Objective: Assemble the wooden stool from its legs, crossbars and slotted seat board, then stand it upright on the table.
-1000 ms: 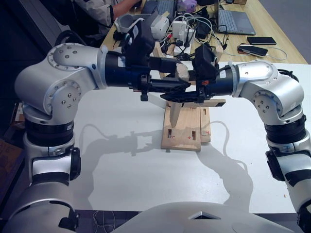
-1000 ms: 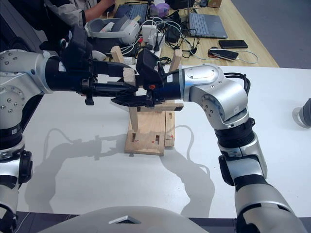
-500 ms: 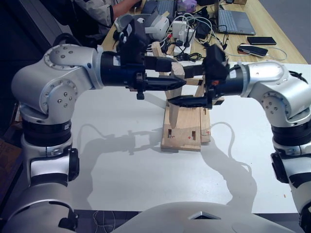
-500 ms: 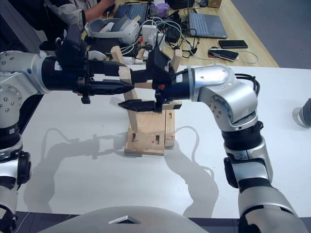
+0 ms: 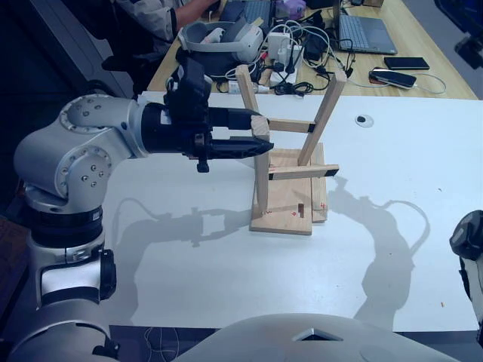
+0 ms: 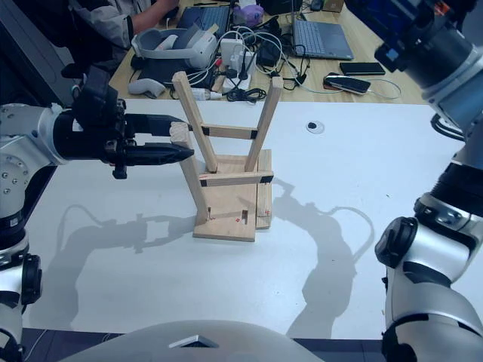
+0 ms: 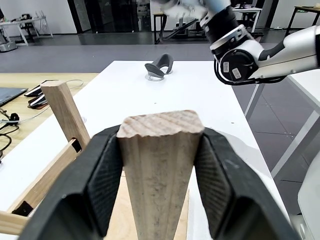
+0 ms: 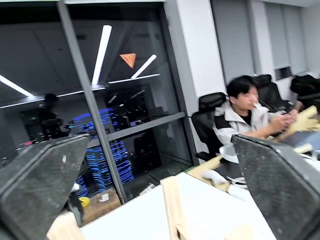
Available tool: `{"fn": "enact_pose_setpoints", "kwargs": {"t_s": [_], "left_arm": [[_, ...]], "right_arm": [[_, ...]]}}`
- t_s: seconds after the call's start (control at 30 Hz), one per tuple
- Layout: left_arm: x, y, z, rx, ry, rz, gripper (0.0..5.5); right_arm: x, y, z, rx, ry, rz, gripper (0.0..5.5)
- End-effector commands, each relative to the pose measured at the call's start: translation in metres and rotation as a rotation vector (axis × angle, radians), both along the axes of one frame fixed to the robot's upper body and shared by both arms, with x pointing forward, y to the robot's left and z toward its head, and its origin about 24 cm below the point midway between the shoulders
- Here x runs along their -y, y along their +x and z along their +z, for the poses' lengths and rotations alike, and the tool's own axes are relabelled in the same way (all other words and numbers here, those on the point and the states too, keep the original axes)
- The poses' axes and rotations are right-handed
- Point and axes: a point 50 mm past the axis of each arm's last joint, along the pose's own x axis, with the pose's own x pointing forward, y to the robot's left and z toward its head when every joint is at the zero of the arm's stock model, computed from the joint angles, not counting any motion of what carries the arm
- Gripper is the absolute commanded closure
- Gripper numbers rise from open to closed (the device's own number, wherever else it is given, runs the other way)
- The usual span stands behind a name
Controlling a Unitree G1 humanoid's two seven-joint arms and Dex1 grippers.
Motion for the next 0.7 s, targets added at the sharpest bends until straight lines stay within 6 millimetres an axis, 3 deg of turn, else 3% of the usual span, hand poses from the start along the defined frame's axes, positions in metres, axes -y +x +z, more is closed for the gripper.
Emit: {"fn": "enact_pose_setpoints", "kwargs": {"t_s": [0.03,0.13,0.23,0.4,0.53,0.7], "left_arm": [[-0.009,-0.005,-0.002,0.028,-0.05,-0.009,3.48],[-0.013,-0.006,0.001,0.053,-0.06,-0.01,3.48],[-0.017,-0.007,0.006,0.079,-0.069,-0.008,3.48],[-0.021,-0.012,0.005,0.097,-0.075,-0.032,3.48],[-0.022,-0.016,-0.007,0.081,-0.046,-0.059,3.48],[-0.02,-0.014,-0.019,0.108,-0.003,-0.053,3.48]], "right_arm": [[0.022,-0.03,-0.093,-0.379,-0.224,-0.055,0.1],[0.022,-0.074,-0.152,-0.591,-0.391,0.041,0.1],[0.011,-0.099,-0.181,-0.645,-0.473,0.109,0.1],[-0.039,-0.111,-0.195,-0.512,-0.491,0.208,0.1],[-0.063,-0.115,-0.197,-0.464,-0.52,0.318,0.1],[-0.086,-0.104,-0.199,-0.329,-0.613,0.344,0.1]]}}
